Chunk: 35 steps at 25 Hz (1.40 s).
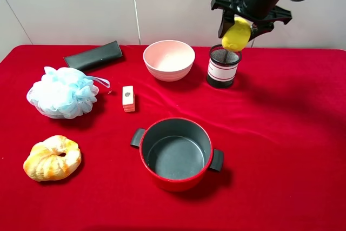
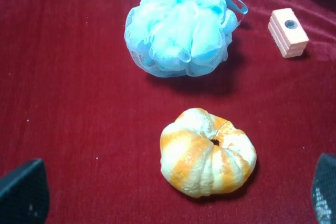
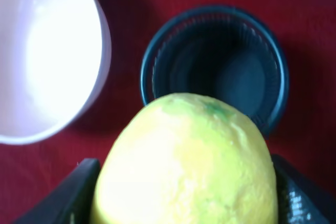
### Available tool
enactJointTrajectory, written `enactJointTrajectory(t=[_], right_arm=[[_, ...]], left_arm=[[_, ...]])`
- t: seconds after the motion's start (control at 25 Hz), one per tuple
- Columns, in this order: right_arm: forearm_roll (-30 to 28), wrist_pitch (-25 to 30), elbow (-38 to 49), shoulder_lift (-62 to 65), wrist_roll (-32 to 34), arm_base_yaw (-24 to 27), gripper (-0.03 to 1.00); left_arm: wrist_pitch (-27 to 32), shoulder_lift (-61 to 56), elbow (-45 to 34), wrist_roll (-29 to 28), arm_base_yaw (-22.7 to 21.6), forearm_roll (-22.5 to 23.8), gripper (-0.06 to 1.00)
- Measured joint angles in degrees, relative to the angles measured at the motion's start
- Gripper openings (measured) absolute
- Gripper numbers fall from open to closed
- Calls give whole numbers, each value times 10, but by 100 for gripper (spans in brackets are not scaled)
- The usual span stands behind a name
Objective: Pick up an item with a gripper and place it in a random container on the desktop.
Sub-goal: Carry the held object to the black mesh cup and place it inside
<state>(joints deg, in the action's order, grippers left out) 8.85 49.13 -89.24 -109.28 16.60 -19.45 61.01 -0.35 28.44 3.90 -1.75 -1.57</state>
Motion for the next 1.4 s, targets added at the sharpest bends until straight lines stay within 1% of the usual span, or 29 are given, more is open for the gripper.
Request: enactJointTrajectory(t=[0.28,0.44,0.6,0.76,1.2,1.24,1.32,1.4], right_arm=[[-3,-73,-1,-27,-7,0,46],[-20,-95,-1,-43,-12,0,46],[-51,-104,-1,-55,-13,0,46],[-70,-111,-1,-63,-14,0,46],[-84,-116,-1,-70,-14,0,46],[-84,-117,-1,-70,-13,0,47],[-84,-120,-1,-70,-4,0,60],[-92,-122,-1,-70,5,0,66]], left_arm=[[0,0,0,0,0,0,99],[0,0,0,0,0,0,99],[0,0,0,0,0,0,99],[0,0,0,0,0,0,99],[0,0,0,0,0,0,99],[0,0,0,0,0,0,99],[0,0,0,0,0,0,99],[0,0,0,0,0,0,99]])
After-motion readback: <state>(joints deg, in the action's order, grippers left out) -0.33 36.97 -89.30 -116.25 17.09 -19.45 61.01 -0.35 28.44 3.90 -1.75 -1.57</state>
